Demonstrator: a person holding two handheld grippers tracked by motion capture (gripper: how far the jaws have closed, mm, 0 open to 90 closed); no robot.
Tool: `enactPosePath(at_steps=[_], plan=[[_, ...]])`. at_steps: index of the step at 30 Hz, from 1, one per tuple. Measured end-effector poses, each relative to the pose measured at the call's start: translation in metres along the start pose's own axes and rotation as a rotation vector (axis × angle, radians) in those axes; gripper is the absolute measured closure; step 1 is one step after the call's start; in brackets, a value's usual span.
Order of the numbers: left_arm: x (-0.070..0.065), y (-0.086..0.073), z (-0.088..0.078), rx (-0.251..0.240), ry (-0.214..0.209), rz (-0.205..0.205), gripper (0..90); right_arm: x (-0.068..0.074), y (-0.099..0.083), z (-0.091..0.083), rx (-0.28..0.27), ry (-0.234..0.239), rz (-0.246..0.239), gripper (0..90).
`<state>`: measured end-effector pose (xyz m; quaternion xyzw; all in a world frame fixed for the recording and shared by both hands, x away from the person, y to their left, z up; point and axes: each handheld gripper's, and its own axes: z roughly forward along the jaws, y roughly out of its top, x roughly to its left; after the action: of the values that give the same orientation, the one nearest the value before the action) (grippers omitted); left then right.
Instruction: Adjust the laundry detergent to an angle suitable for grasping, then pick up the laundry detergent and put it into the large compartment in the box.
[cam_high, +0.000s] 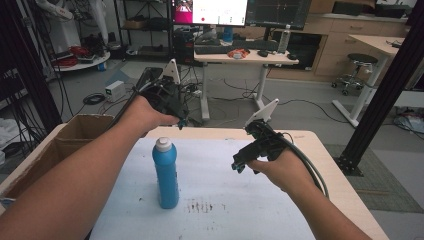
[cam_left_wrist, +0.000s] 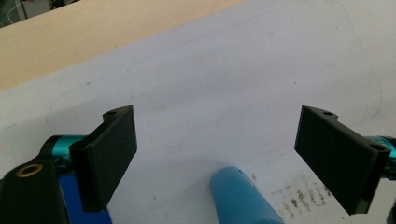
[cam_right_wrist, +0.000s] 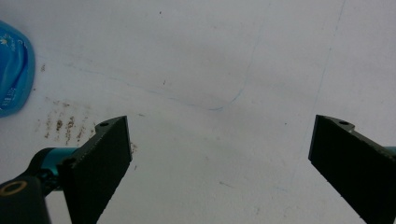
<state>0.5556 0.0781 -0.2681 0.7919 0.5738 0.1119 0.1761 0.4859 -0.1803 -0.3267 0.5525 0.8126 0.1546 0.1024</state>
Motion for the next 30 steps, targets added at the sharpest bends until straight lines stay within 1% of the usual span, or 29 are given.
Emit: enactPosePath(at_steps=[2, 6, 7, 9, 10, 12, 13, 14, 15, 16, 18, 21, 23, 24, 27, 28, 29, 30], plan=[[0.000, 0.000, -0.001, 0.006, 0.004, -0.005, 13.0, 0.001, -0.001, -0.001, -0.003, 0.005, 0.001, 5.1], [0.001, 0.000, -0.002, -0.006, -0.003, -0.020, 13.0, 0.000, -0.002, -0.004, -0.007, 0.012, 0.003, 5.1], [0.001, 0.001, -0.003, -0.001, 0.003, -0.014, 13.0, 0.000, -0.002, -0.004, -0.007, 0.012, 0.003, 5.1], [0.001, 0.001, -0.001, 0.004, 0.001, -0.015, 13.0, 0.000, -0.003, -0.006, -0.009, 0.004, 0.002, 5.1], [0.001, 0.001, 0.000, 0.011, 0.001, -0.007, 13.1, -0.001, -0.003, -0.006, -0.011, 0.003, 0.002, 5.1], [-0.001, 0.001, 0.001, 0.013, 0.003, -0.005, 13.0, -0.002, -0.004, -0.007, -0.010, 0.003, 0.009, 5.1], [-0.003, 0.002, 0.004, 0.013, -0.003, 0.005, 13.0, -0.004, -0.003, -0.007, -0.021, 0.000, 0.012, 5.1], [-0.003, 0.002, 0.004, 0.013, -0.003, 0.005, 13.0, -0.004, -0.003, -0.007, -0.021, 0.000, 0.012, 5.1], [-0.004, 0.003, 0.004, 0.012, -0.005, 0.009, 13.0, -0.004, -0.003, -0.006, -0.014, 0.001, 0.022, 5.1], [-0.005, 0.003, 0.005, 0.016, 0.001, 0.012, 13.1, -0.004, -0.003, -0.005, -0.011, 0.002, 0.021, 5.1], [-0.007, 0.003, 0.005, 0.015, 0.008, 0.006, 13.0, -0.004, -0.003, -0.003, -0.007, -0.002, 0.015, 5.1], [-0.007, 0.003, 0.004, 0.014, 0.004, 0.004, 13.0, -0.004, -0.004, -0.002, -0.008, 0.004, 0.016, 5.1], [-0.008, 0.002, 0.002, 0.016, 0.012, 0.007, 13.0, -0.004, -0.004, -0.004, -0.014, 0.003, 0.008, 5.1], [-0.007, 0.001, 0.000, 0.024, 0.009, -0.001, 13.0, -0.003, -0.004, -0.005, -0.012, 0.007, 0.012, 5.1], [-0.007, 0.000, -0.004, 0.026, 0.005, -0.005, 13.1, -0.003, -0.005, -0.005, -0.014, 0.008, 0.012, 5.0], [-0.009, -0.002, -0.008, 0.021, 0.003, -0.009, 13.0, -0.004, -0.005, -0.005, -0.016, 0.005, 0.006, 5.1], [-0.011, -0.003, -0.011, 0.018, 0.006, -0.014, 13.0, -0.003, -0.006, -0.006, -0.017, 0.008, 0.012, 5.1], [-0.012, -0.004, -0.013, 0.021, 0.017, -0.011, 13.1, -0.003, -0.006, -0.006, -0.021, 0.009, 0.009, 5.1]])
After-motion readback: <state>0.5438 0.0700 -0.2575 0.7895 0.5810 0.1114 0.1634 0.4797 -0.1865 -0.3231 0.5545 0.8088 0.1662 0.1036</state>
